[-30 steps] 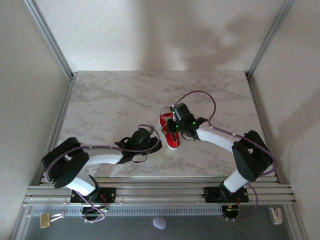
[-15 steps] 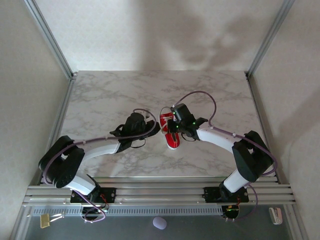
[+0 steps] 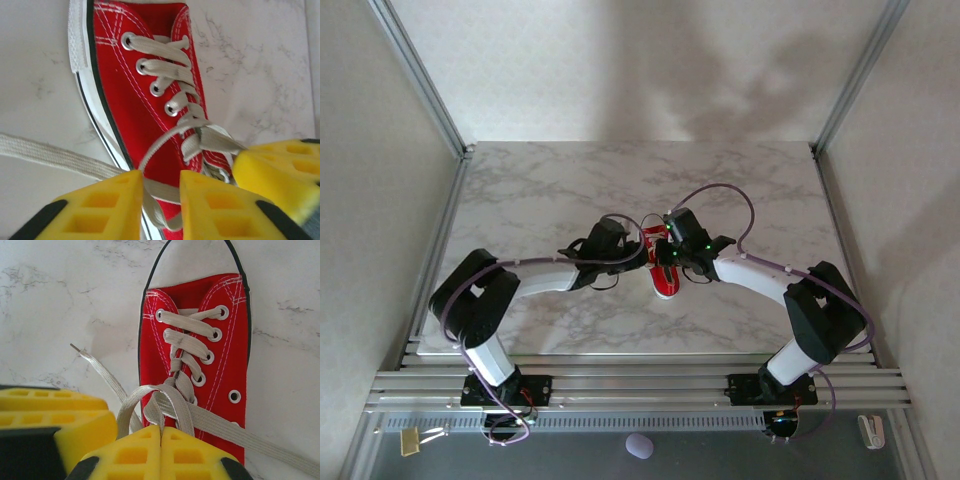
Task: Tie the shoes
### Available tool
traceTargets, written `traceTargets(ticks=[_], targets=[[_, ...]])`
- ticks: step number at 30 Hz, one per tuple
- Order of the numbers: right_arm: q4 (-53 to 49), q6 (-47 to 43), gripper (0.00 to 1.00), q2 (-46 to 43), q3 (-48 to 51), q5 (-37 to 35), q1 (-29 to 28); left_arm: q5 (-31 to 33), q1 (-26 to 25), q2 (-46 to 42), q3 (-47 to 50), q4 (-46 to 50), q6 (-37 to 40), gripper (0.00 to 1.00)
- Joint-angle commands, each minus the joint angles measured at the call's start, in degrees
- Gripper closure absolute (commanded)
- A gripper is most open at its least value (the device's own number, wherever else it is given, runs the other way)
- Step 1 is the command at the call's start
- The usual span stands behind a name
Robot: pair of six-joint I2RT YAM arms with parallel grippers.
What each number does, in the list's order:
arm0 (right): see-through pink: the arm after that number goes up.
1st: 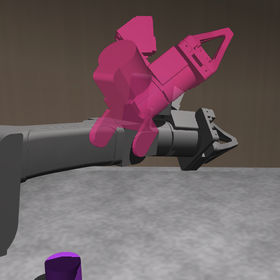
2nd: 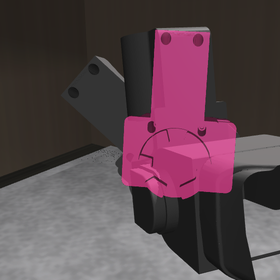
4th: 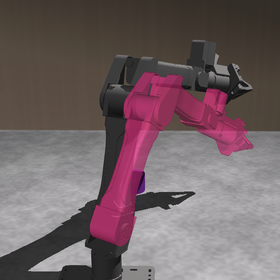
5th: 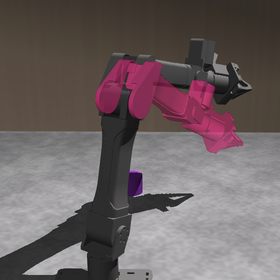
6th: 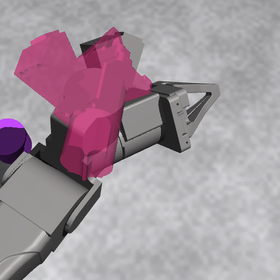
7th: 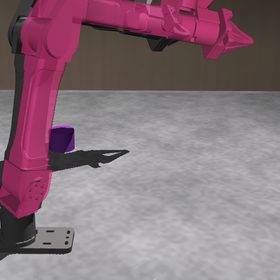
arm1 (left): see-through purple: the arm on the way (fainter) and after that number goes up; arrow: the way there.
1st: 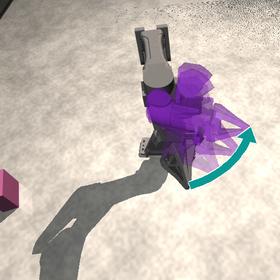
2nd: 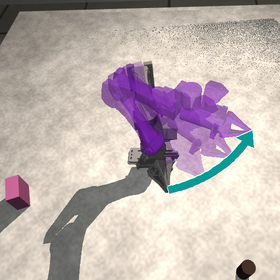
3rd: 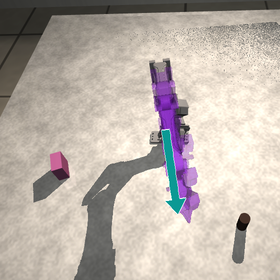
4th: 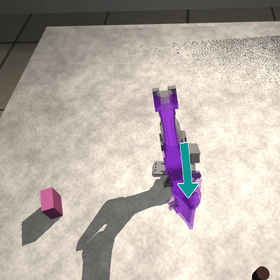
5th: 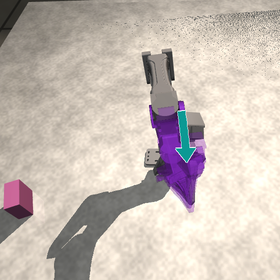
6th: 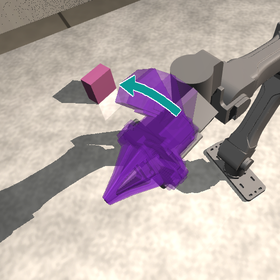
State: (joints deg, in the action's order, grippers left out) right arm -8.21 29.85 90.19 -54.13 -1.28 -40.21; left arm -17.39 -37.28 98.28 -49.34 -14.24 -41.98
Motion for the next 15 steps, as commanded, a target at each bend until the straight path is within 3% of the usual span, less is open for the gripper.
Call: traceTargets(ticks=[1,15], targets=[[-0.4,0.9,1.0,-1.1,0.7,0.5,0.2,-2.1,2.1,1.6,-1.2,1.2,2.4,0.7],[-2.0,4.9,1.0,0.7,-0.9,6.7,3.1,-9.6,3.3,4.6,-1.9,-3.6,1.5,0.63]])
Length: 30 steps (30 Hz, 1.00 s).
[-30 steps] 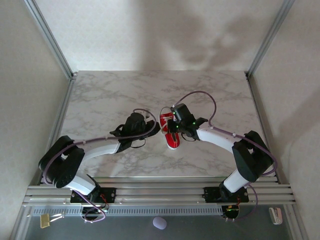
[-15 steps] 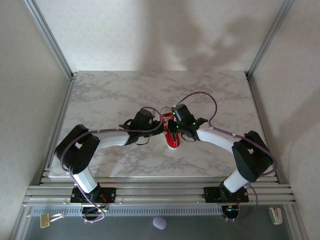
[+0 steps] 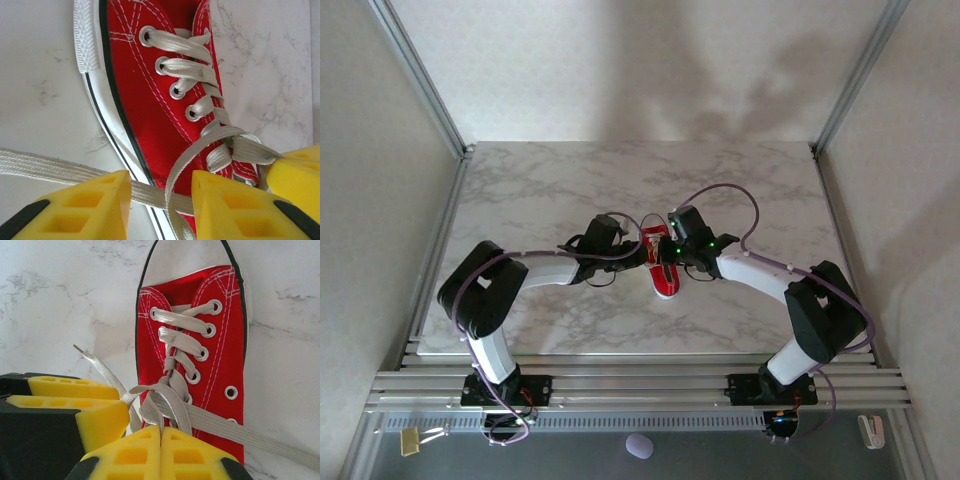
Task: Tie the shoes
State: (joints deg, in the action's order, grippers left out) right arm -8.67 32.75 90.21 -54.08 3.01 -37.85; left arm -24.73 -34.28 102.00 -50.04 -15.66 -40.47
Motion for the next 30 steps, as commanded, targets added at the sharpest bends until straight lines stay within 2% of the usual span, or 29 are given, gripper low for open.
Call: traceTargets(ticks=[1,6,15,25,30], targets=[[-1.5,2.3,1.0,0.8,-0.9,2.9,1.0,-2.6,0.3,1.1,-1.1,-2.6,-0.2,0.63],[-1.8,2.3,1.0,0.5,-0.8,3.5,1.4,-4.2,0.3,1.5,-0.8,-4.9,-1.4,0.69],[-1.5,1.5,1.0,0.1,-0.5,3.8,1.4,-3.0,0.3,-0.8,0.0,-4.9,-2.3,0.92],[3.8,-0.9,1.0,-3.0,2.1,3.2,1.4,-1.4,0.1,-4.9,3.2,-4.3,-4.6,0.98],[7.2,-2.6,1.0,-2.7,3.5,6.3,1.3,-0.8,0.1,-4.0,2.8,-2.8,-4.8,0.98]])
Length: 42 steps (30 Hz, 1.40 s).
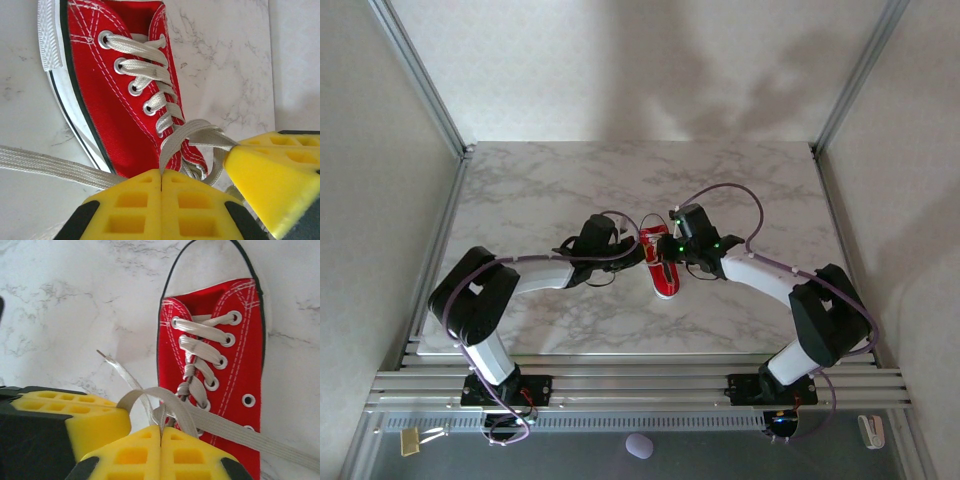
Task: Tie the shoes
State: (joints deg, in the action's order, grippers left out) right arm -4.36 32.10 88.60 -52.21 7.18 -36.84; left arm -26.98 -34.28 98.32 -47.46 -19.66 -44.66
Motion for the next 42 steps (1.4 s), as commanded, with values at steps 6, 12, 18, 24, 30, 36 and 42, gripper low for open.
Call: traceTargets(ticks=[6,12,18,24,30,36,42], targets=[[3.4,-5.8,1.0,-1.3,1.9,8.9,0.4,2.1,0.2,1.0,-1.2,1.9,-1.9,0.99],[10.3,-7.0,1.0,-4.5,6.5,12.3,0.4,3.1,0.2,1.6,-2.0,3.7,-2.3,0.99],[10.2,-5.9,1.0,-7.6,8.7,6.4,0.8,2.9,0.2,0.7,-0.2,4.2,-2.9,0.99],[10.2,-5.1,1.0,-9.2,9.7,3.7,1.2,3.3,0.1,-0.4,2.0,4.3,-3.7,0.99],[9.6,-4.6,1.0,-9.5,10.0,2.1,1.4,2.9,-0.2,-1.4,4.6,3.1,-5.5,1.0],[9.5,-4.2,1.0,-8.8,10.2,2.1,1.5,3.9,-2.0,-2.8,5.9,2.8,-7.4,1.0],[9.5,-4.1,1.0,-8.5,10.2,2.6,1.5,3.4,-4.0,-0.2,7.0,-1.6,-10.7,1.0]])
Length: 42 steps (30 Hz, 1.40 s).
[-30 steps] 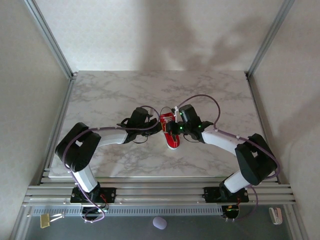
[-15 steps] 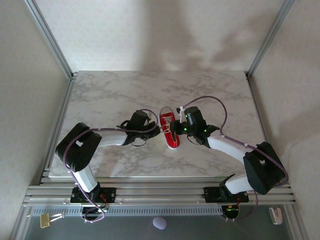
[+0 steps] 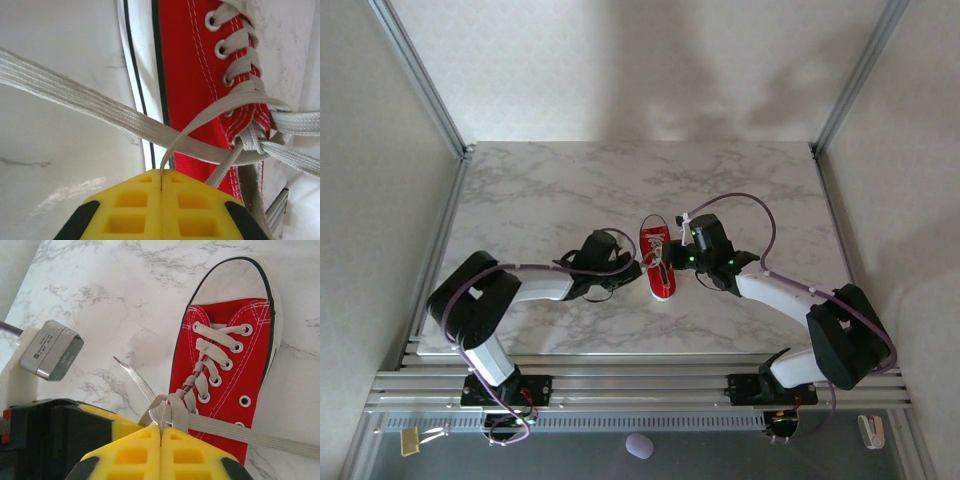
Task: Tie the shoes
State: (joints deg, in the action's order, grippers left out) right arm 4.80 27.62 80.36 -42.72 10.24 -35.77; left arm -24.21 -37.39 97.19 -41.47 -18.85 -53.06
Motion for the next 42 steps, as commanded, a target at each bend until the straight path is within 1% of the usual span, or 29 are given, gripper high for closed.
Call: traceTargets(ticks=[1,5,8,11,16,20,28,31,33,34,35,36,41,42], targets=[[0.3,0.3,1.0,-0.2,0.7,-0.4,0.4,0.7,-1.1,1.6,1.1,-3.0,-2.8,1.0],[0.1,0.2,1.0,0.1,0.5,0.3,0.4,0.5,-1.4,3.4,1.2,-5.4,-4.2,0.97],[0.1,0.1,1.0,0.4,0.2,1.0,0.4,0.8,-1.4,4.6,0.4,-5.7,-4.3,0.91],[0.3,0.2,1.0,0.7,0.1,1.6,0.4,1.5,-1.3,4.7,-0.4,-5.4,-4.2,0.82],[0.5,0.2,1.0,0.7,0.1,2.1,0.4,4.7,-1.1,2.7,-0.6,-2.6,-3.1,0.73],[0.5,0.2,1.0,0.6,0.0,2.4,0.4,6.0,-0.8,1.5,-0.9,-1.1,-2.1,0.65],[0.3,0.0,1.0,0.8,-0.1,2.7,0.4,8.5,-0.8,-2.2,-0.6,2.9,-0.3,0.44],[0.3,-0.1,1.0,0.8,-0.2,2.6,0.4,8.9,-0.8,-3.5,-0.3,3.8,0.2,0.39],[0.3,-0.1,1.0,0.9,-0.3,2.6,0.4,9.2,-0.8,-4.4,-0.4,4.5,0.8,0.38],[0.2,0.0,1.0,0.9,-0.4,2.6,0.4,9.5,-0.8,-4.9,-0.4,4.9,1.1,0.38],[0.2,0.0,1.0,0.9,-0.4,2.7,0.4,9.7,-0.8,-5.5,-0.4,5.3,1.4,0.42],[0.2,0.1,1.0,0.9,-0.5,2.7,0.4,10.0,-0.8,-5.9,-0.7,5.7,1.8,0.47],[0.0,0.3,1.0,1.0,-0.6,2.8,0.4,8.6,-1.1,-6.5,-3.1,6.2,2.8,0.85],[-0.1,0.3,1.0,1.0,-0.7,2.8,0.4,8.1,-1.3,-6.1,-3.9,6.3,2.9,0.9]])
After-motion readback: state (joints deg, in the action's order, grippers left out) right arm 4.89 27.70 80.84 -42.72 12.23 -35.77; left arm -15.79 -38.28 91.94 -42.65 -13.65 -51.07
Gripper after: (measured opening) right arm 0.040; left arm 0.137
